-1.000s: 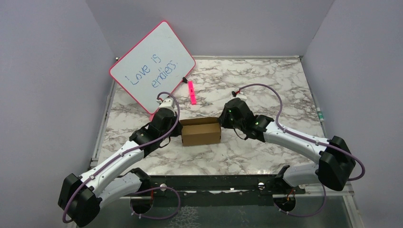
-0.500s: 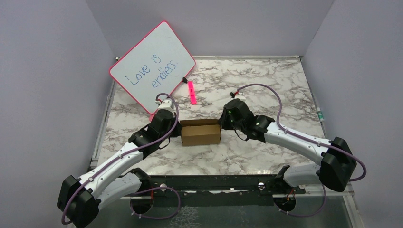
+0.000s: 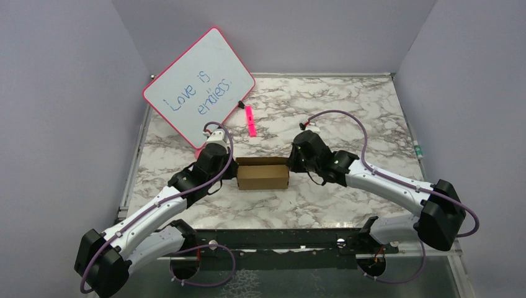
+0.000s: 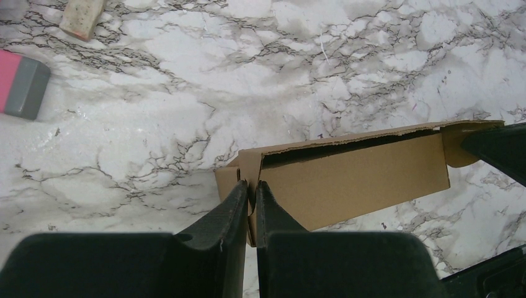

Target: Fold the paper box

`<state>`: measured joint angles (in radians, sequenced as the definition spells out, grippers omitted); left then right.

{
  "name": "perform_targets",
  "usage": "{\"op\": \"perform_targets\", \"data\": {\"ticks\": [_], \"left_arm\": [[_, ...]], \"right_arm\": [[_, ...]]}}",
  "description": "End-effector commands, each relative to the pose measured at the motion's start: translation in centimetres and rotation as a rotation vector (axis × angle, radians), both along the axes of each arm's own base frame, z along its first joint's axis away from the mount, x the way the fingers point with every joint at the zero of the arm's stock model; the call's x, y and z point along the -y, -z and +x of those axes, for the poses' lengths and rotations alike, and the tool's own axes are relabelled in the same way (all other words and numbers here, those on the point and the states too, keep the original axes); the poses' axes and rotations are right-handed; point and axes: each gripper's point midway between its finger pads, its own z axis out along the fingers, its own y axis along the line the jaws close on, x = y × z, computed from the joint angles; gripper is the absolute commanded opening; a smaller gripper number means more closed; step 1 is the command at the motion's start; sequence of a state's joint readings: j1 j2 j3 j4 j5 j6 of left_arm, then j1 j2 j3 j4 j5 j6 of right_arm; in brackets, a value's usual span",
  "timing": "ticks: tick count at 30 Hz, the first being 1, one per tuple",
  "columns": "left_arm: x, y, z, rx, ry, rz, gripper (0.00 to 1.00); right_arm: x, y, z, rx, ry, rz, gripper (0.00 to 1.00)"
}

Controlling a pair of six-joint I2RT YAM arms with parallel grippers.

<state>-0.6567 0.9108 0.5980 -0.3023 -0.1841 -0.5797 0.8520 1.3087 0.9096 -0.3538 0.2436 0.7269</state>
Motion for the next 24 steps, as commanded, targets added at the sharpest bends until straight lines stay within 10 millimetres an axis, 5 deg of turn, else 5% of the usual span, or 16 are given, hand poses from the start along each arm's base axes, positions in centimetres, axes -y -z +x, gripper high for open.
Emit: {"op": "perform_targets", "data": {"ticks": [1,24], "left_arm": [[-0.1,-0.1,0.2,0.013,-0.013,0.000,0.10],[-0.1,1.1,-0.7,-0.023,0.013,0.015,0.10]], "right_arm": [[-1.0,-2.3,-0.2,0.018,-0.026,0.057,0.07],[-0.4,1.2,-0.2,0.011,-0.079,-0.072,0.01]]}}
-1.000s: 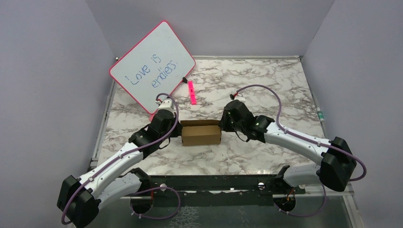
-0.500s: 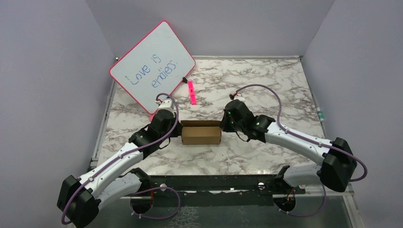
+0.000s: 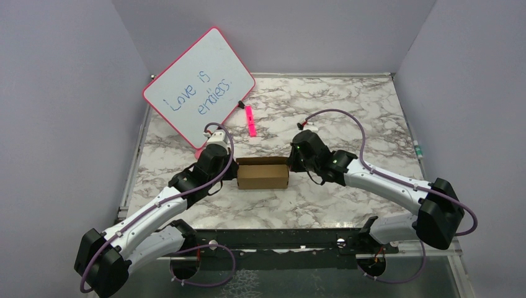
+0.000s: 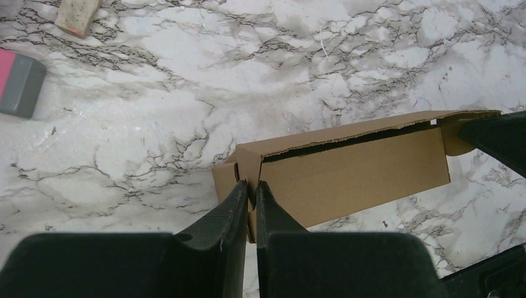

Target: Fold the paper box

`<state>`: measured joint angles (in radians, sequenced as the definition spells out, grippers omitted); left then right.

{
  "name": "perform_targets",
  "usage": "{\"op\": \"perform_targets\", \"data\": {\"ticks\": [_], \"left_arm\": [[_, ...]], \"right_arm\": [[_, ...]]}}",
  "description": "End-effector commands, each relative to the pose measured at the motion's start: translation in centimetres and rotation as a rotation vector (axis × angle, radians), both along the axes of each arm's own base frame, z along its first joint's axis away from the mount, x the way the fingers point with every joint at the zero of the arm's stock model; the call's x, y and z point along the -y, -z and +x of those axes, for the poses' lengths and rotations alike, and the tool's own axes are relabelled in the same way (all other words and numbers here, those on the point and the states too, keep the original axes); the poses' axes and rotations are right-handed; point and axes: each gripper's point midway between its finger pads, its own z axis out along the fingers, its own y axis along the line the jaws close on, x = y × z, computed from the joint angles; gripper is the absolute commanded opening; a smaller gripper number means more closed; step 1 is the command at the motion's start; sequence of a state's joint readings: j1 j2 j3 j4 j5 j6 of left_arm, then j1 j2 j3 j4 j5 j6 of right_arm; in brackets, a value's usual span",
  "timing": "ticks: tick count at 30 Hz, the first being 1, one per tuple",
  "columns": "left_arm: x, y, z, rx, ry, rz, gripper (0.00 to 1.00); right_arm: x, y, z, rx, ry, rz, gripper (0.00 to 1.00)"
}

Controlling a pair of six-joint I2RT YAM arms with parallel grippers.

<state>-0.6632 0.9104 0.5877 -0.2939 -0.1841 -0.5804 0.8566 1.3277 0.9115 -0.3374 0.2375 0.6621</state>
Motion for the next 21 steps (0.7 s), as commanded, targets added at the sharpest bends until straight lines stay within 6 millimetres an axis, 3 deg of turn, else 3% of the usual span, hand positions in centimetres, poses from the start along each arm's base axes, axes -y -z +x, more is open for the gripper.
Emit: {"op": "perform_targets", "data": {"ticks": [1,15,21], "left_arm": [[-0.2,0.8,-0.5,-0.023,0.008,0.017,0.10],[0.1,1.6,-1.1,-0.065,0.020,0.012,0.10],[0.2,3.0,-1.7,-0.109,0.016,0.011,0.10]], "right_arm": [[-0.1,1.0,-0.4,-0.012,-0.028,-0.034,0.01],[-0.3,2.9,-1.7,-0.044,-0.010,0.006,0.01],[0.0,4.0,-2.4,-0.042,0.001,0.010,0.02]]}}
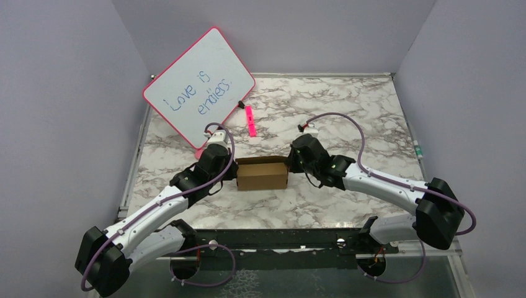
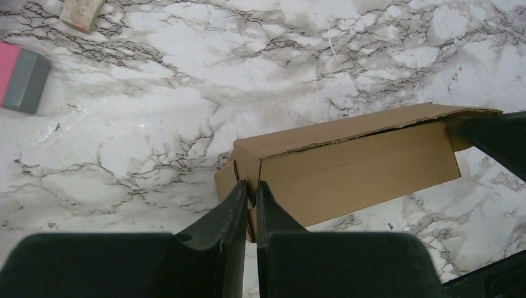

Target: Fold the paper box

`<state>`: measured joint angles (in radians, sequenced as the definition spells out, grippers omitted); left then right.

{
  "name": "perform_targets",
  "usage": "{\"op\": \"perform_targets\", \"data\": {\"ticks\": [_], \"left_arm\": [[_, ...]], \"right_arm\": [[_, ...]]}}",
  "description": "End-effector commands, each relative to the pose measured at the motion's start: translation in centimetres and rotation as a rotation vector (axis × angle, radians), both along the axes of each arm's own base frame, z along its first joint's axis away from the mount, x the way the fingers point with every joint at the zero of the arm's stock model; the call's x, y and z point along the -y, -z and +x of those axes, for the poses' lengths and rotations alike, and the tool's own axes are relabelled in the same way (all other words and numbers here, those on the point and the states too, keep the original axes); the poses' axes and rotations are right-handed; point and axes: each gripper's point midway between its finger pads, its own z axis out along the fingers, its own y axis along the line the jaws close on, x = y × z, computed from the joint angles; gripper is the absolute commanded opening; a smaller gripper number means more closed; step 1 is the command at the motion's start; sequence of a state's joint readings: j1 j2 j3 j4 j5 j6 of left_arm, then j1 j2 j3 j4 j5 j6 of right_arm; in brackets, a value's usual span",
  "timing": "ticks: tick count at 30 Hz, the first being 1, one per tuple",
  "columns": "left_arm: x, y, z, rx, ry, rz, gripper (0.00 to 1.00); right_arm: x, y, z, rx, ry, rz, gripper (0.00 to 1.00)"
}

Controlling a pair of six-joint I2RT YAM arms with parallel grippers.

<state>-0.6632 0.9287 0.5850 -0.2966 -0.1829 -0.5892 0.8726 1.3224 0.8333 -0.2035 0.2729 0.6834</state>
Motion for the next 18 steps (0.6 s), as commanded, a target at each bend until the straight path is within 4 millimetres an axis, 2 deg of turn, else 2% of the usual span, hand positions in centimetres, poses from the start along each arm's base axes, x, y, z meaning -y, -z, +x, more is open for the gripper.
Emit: {"op": "perform_targets", "data": {"ticks": [1,6,10,15,18], "left_arm": [[0.1,2.7,-1.8,-0.093,0.017,0.001,0.10],[0.1,4.0,-2.6,-0.104,0.005,-0.038,0.10],[-0.4,4.4,-2.6,-0.089,-0.012,-0.034,0.11],[-1.0,4.3,-2.4,-0.063,-0.019,-0.014,0.11],[-1.1,4.6,-2.5,-0.065,-0.020,-0.006,0.11]], "right_arm": [[0.6,3.4,-2.8,-0.085,-0.023,-0.031,0.02],[0.4,3.7,-3.1,-0.048,-0.065,-0.004,0.05],[0.2,2.8,-3.2,0.008,-0.121,0.018,0.15],[0.3,-0.5,-3.1,0.094,-0.141,0.068,0.31],[0.7,-2.8,-3.0,0.134,-0.118,0.109,0.47]]}}
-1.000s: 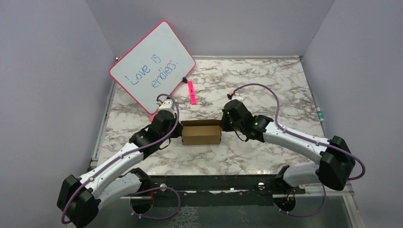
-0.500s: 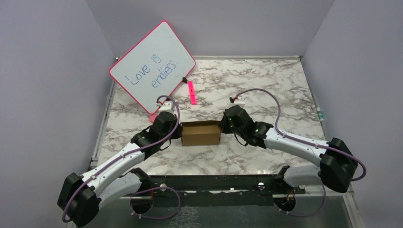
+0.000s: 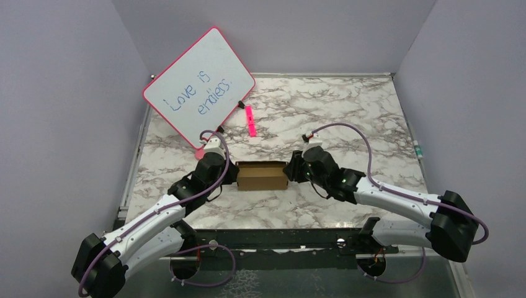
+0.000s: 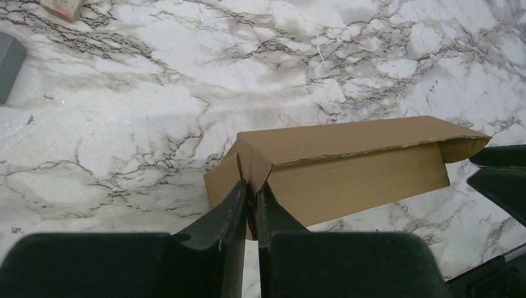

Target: Fold the paper box

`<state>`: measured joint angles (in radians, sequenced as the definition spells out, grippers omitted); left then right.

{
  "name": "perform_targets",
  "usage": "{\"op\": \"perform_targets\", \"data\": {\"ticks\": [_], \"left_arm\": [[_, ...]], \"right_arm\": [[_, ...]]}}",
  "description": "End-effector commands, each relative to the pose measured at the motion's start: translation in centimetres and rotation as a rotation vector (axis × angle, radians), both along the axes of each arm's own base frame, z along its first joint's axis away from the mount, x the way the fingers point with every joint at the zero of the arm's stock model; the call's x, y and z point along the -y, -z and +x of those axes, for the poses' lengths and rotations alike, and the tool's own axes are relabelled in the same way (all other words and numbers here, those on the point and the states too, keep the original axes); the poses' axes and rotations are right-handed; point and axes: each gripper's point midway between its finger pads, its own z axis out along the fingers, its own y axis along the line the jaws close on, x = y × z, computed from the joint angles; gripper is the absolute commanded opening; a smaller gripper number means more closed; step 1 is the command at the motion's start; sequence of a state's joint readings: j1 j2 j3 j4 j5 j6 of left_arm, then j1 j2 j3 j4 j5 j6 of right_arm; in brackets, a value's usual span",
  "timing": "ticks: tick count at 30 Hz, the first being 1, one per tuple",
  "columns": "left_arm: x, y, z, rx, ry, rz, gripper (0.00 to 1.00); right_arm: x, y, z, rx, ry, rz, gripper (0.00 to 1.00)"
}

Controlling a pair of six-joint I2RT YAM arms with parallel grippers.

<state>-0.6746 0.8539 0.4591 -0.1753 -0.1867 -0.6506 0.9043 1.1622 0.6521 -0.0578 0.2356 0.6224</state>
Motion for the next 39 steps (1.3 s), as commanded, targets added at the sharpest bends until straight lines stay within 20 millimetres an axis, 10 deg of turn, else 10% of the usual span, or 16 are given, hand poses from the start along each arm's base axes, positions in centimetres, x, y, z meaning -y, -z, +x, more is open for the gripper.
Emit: {"op": "perform_targets", "data": {"ticks": [1,8,30,39], "left_arm": [[-1.3,3.6,-1.9,-0.102,0.009,0.083,0.11],[-1.3,3.8,-2.0,-0.101,0.013,0.085,0.11],[-0.9,4.1,-2.2,-0.070,0.044,0.060,0.11],[-0.7,4.5,-2.4,-0.069,0.060,0.050,0.11]], "right_arm": [[0.6,-3.1,-0.4,0.046,0.008,0.053,0.54],[2.4,-4.2,0.8,0.011,0.238,0.161,0.76],[-0.1,-4.1,3.6,-0.017,0.341,0.263,0.70],[-0.7,0.6,3.1,-0.110,0.323,0.175,0.65]]}}
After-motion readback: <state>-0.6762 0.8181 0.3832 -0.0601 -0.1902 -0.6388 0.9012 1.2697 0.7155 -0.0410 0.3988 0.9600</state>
